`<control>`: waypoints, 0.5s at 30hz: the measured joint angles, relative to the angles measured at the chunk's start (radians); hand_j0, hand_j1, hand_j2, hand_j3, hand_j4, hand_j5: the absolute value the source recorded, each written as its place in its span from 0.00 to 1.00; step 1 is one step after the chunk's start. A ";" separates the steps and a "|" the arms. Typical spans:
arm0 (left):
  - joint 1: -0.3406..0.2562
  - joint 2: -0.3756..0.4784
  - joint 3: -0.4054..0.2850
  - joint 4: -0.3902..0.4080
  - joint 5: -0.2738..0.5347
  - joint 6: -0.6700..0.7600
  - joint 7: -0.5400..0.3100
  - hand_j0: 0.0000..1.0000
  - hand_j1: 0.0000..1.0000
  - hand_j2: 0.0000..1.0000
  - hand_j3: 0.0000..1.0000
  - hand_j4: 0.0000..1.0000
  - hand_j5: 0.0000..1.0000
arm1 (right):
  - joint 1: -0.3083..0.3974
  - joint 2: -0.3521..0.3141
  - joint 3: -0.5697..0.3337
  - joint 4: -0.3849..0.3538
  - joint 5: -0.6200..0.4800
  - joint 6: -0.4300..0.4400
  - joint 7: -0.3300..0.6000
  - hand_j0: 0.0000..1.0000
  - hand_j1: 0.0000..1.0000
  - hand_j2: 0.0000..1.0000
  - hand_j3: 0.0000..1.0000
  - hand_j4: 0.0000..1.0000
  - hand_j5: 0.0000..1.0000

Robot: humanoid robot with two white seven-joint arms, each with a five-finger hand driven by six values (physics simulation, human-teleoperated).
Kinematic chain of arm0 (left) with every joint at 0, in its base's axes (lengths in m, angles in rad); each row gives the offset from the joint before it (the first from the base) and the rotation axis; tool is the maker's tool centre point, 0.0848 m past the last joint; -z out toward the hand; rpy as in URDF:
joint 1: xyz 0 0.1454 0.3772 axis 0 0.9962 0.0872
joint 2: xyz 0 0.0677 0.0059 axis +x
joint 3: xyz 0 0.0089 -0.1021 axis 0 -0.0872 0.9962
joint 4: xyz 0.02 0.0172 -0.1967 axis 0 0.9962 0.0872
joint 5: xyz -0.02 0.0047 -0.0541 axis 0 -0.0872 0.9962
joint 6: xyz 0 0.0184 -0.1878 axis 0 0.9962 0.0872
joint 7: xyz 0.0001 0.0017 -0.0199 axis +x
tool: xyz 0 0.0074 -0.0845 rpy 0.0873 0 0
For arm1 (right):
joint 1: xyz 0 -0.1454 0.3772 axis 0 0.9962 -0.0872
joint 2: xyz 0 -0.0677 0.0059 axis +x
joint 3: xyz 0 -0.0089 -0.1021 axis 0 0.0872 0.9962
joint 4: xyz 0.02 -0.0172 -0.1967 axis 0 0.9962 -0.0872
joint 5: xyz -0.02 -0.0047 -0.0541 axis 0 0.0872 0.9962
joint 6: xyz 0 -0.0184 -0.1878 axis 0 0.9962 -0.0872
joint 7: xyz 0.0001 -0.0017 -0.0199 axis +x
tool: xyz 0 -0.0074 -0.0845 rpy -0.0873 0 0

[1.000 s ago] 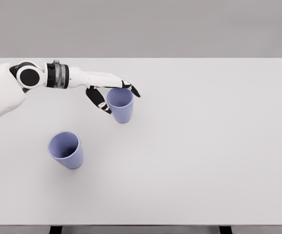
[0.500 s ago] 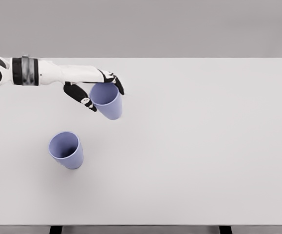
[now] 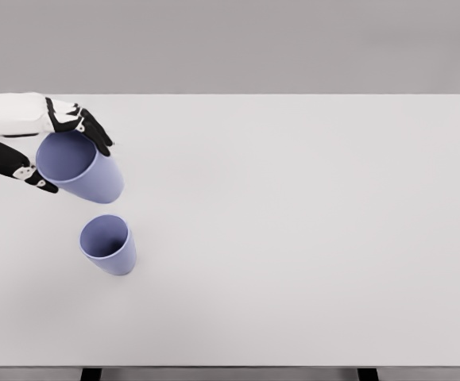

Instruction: Place the right cup on the left cup with left arm

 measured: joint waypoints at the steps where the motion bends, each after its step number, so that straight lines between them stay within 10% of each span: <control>1: 0.000 0.018 0.003 -0.008 0.007 0.000 0.000 0.52 0.52 0.52 0.52 0.52 0.52 | 0.000 0.000 0.000 0.000 0.000 0.000 0.000 1.00 1.00 1.00 1.00 1.00 1.00; 15: 0.100 0.081 -0.005 -0.030 0.028 0.000 0.001 0.51 0.51 0.51 0.51 0.51 0.51 | 0.000 0.000 0.000 0.000 0.000 0.000 0.000 1.00 1.00 1.00 1.00 1.00 1.00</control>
